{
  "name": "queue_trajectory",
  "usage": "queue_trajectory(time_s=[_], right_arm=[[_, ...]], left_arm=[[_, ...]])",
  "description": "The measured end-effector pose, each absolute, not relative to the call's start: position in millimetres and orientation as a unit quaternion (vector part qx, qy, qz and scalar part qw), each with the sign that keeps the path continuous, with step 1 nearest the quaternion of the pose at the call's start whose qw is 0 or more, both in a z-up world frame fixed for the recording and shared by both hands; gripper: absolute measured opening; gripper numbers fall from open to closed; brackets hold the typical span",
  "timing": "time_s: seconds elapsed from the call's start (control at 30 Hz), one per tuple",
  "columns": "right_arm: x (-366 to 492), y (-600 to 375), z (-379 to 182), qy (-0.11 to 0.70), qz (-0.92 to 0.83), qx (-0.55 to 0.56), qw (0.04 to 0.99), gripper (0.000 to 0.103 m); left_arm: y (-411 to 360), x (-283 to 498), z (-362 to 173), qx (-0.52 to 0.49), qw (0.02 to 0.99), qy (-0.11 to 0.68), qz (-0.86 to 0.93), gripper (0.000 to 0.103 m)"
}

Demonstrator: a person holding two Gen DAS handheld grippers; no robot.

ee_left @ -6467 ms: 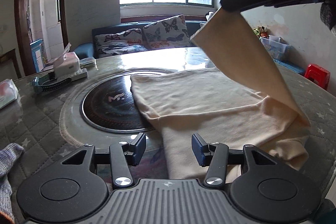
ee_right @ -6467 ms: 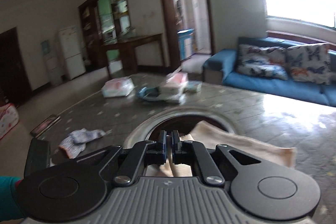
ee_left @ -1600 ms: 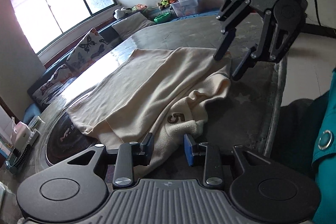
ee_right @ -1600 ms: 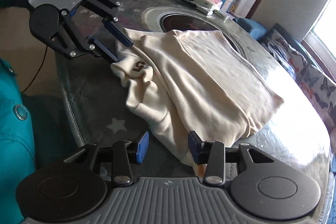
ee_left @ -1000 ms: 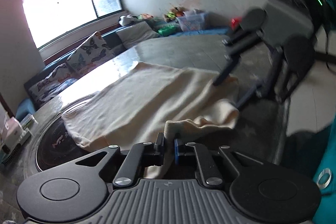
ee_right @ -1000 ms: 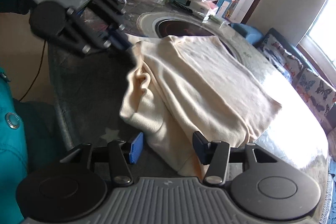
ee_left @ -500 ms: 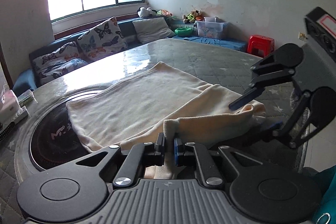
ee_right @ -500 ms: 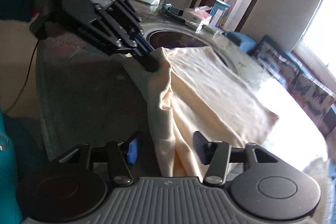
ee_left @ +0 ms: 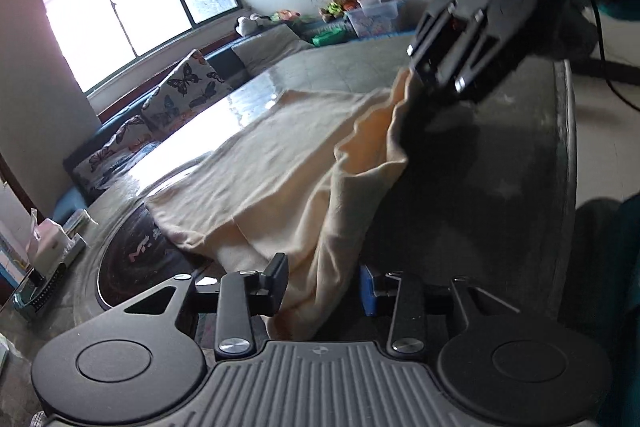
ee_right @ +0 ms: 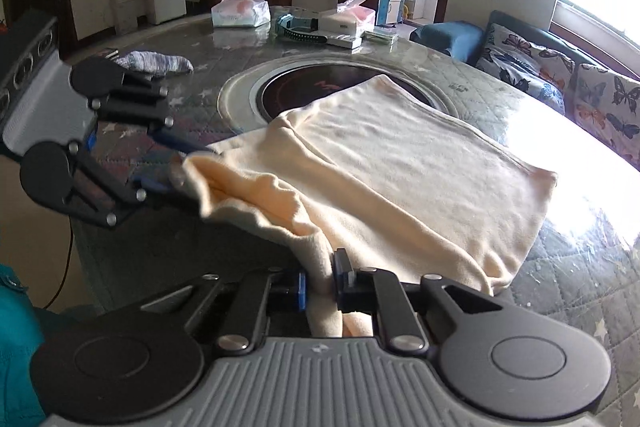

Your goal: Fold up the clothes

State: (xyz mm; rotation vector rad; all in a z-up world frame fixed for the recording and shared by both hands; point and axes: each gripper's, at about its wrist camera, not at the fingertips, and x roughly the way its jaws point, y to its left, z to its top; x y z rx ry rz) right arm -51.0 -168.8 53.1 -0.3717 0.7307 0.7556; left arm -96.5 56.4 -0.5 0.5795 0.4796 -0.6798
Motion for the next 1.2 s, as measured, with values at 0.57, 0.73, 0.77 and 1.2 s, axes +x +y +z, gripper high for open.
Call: queue_trajectory(time_s=[0.57,0.73,0.77,1.2], right_arm=[[-110.5,-185.1,90.7,0.322,0.385,-0.187,0.844,0.010],[-134.1,-188.3,100.4,0.331,0.392,-0.194,0.836,0.010],[-133.0,-188.8,101.8,0.331,0.390,-0.192,0.838,0.010],[-43.4,-194.1,131.1,0.307,0.353,-0.178,0.866,0.009]], left_arm=[[82.6,-138.7,45.5,0.181,0.873,0.242,-0.383,0.005],[81.2,-148.5,53.5,0.175,0.871,0.241,-0.390,0.005],[79.8,-145.9,54.5,0.178,0.873,0.237,-0.387,0.005],[53.2,-23.6,74.9,0.167,0.917,0.209,-0.295,0.005]])
